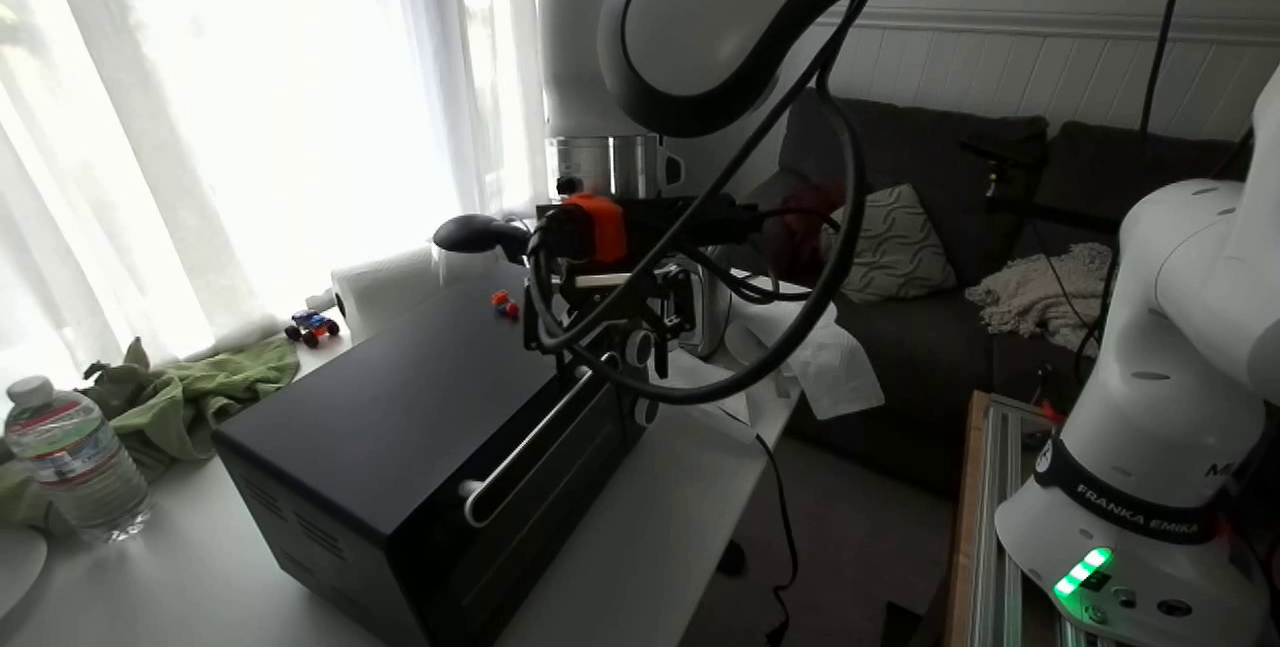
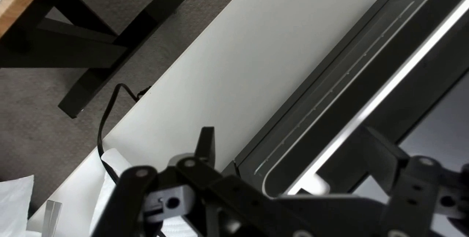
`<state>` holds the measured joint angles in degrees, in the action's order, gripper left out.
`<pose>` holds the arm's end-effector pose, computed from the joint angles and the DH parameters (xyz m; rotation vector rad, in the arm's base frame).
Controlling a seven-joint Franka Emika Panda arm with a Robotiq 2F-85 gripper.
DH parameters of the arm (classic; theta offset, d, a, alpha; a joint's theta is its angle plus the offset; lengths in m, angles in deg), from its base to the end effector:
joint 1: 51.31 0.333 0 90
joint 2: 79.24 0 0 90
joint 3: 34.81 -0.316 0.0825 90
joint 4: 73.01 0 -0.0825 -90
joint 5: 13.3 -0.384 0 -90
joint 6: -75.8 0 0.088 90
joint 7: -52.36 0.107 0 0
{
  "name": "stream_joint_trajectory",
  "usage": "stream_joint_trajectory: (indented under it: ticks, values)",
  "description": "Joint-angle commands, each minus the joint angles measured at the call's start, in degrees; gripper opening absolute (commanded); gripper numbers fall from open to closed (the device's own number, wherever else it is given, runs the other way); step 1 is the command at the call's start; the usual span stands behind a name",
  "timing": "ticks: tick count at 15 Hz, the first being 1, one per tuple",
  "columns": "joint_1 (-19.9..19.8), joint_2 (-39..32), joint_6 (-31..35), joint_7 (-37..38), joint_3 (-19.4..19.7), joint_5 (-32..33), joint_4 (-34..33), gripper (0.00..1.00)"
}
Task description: Open the oven door
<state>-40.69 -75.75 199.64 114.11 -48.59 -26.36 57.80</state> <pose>0.4520 0.2153 0.3739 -2.8164 1.1674 0.2465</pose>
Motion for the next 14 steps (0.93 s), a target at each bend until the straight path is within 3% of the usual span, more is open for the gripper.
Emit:
stream_joint_trajectory:
  ticks: [1,7,14]
  values:
    - [0.5,-1.9,1.1,3.8,0.0,0.5,-0.9,1.0]
    - [0.8,-3.4,3.8,1.5,0.2,-0.3,-0.6,1.0]
    - [1.6,-2.4,-3.3,-10.8,0.1,-3.6,-0.7,1.0]
